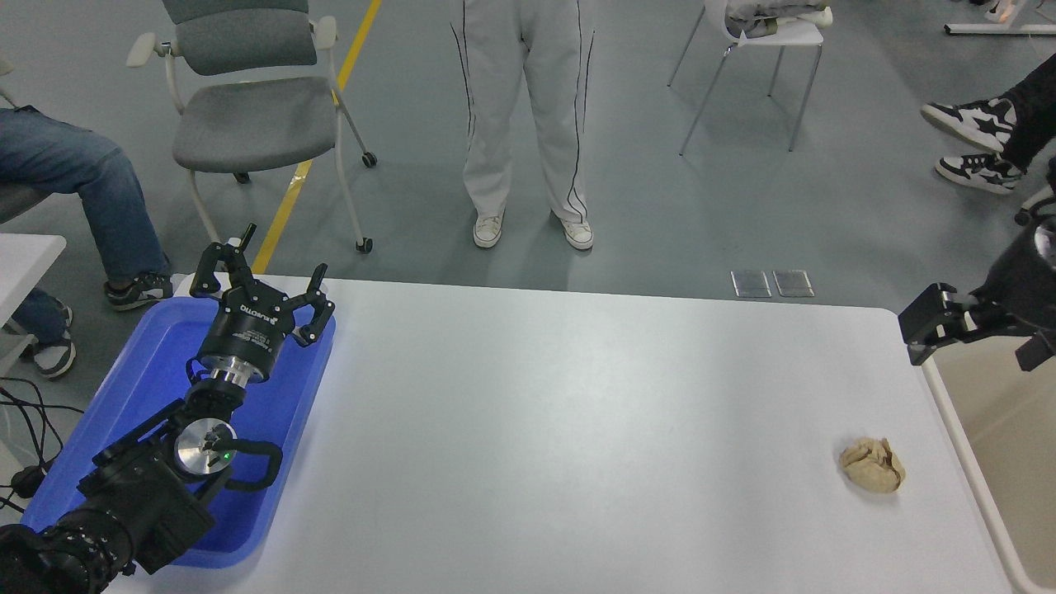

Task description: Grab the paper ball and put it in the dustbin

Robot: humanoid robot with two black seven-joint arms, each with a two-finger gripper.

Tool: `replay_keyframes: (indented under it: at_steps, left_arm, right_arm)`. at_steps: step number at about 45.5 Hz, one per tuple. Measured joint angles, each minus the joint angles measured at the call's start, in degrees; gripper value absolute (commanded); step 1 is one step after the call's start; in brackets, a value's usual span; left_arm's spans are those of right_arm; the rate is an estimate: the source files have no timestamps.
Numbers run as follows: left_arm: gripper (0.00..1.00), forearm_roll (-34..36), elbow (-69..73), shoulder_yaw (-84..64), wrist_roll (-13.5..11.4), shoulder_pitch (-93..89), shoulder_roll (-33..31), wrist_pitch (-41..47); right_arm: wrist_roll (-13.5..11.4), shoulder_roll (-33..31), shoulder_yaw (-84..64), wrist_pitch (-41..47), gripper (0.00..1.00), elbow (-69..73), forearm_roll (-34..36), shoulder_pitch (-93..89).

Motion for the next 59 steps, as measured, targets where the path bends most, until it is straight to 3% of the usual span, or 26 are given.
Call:
replay_keyframes:
  at_steps: [14, 59]
  left_arm:
    - [1.00, 0.00, 0.01, 0.00, 0.00, -0.01, 0.01, 0.00]
    - [1.00, 0.00, 0.00, 0.00, 0.00, 0.00, 0.00, -0.03]
  right_arm:
    - [0.02, -1.33, 4.08, -6.85, 1.00, -6.34, 0.01, -13.24]
    - [-0.15, 5.79, 20.97, -14.27, 1.00, -34.57, -1.50, -50.56]
